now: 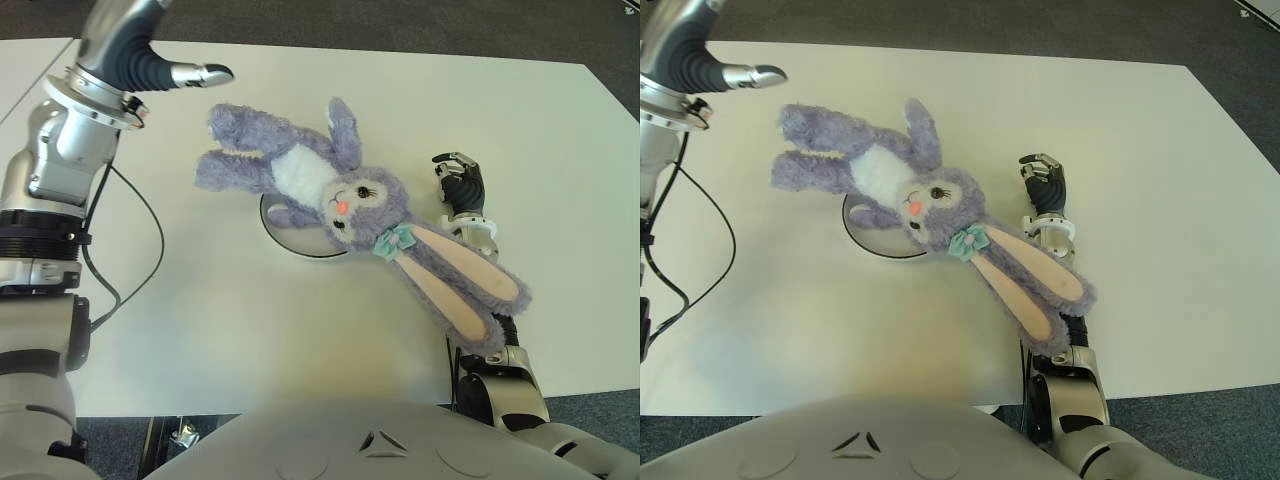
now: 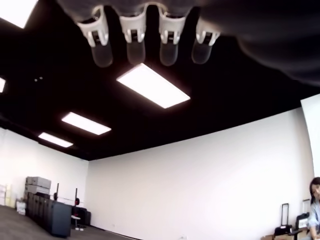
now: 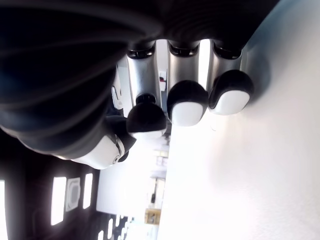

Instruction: Put the doll into the plate.

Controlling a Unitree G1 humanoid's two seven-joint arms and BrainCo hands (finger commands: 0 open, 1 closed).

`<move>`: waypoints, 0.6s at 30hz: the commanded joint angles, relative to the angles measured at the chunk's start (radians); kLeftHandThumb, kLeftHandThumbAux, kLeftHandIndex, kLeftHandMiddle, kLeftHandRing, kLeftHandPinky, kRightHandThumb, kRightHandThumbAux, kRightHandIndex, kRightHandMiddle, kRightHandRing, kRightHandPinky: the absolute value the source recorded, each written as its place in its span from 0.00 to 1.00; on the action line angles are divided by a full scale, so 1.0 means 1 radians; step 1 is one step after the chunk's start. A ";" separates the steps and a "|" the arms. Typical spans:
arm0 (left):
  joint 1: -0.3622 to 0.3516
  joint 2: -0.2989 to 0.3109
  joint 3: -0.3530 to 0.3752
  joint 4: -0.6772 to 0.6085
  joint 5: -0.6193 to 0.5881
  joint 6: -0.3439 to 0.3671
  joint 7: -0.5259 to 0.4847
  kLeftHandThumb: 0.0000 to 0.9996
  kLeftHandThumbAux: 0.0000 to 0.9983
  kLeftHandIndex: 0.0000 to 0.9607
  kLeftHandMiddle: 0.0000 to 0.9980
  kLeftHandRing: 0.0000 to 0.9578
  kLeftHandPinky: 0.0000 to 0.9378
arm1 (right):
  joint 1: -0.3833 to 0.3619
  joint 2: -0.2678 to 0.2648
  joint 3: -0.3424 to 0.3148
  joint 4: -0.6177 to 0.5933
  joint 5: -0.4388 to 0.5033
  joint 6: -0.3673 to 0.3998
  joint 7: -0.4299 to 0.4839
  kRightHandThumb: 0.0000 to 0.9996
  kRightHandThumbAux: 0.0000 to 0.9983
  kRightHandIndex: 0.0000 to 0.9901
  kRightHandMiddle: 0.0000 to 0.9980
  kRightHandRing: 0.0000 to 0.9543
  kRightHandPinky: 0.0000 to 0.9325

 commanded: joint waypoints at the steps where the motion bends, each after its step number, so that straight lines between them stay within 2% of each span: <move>1: 0.092 0.007 0.050 0.085 -0.048 -0.006 0.002 0.01 0.22 0.00 0.00 0.00 0.00 | 0.054 0.014 0.001 0.055 0.000 0.064 0.001 0.72 0.71 0.44 0.89 0.95 0.97; 4: 0.054 -0.051 0.054 0.057 -0.062 0.074 0.014 0.02 0.22 0.00 0.00 0.00 0.00 | 0.051 0.011 -0.001 0.060 0.004 0.060 0.009 0.72 0.71 0.44 0.89 0.95 0.97; 8: 0.025 -0.123 0.053 0.054 -0.039 0.136 0.077 0.02 0.26 0.00 0.00 0.00 0.00 | 0.048 0.013 0.000 0.069 0.008 0.051 0.012 0.72 0.71 0.44 0.89 0.95 0.97; 13: 0.005 -0.172 0.061 0.080 -0.033 0.224 0.123 0.03 0.45 0.00 0.00 0.00 0.00 | 0.046 0.016 0.003 0.070 0.011 0.047 0.013 0.72 0.71 0.44 0.89 0.94 0.97; 15: 0.002 -0.193 0.065 0.083 -0.034 0.264 0.140 0.03 0.58 0.00 0.00 0.00 0.00 | 0.046 0.016 0.004 0.070 0.012 0.048 0.016 0.72 0.71 0.44 0.88 0.94 0.96; 16: 0.001 -0.208 0.068 0.086 -0.038 0.282 0.155 0.03 0.60 0.00 0.00 0.00 0.00 | 0.046 0.015 0.003 0.071 0.013 0.047 0.018 0.72 0.71 0.44 0.88 0.94 0.96; 18: 0.004 -0.236 0.071 0.118 -0.043 0.287 0.190 0.02 0.70 0.00 0.00 0.00 0.00 | 0.046 0.014 0.001 0.074 0.015 0.044 0.021 0.72 0.71 0.44 0.88 0.94 0.96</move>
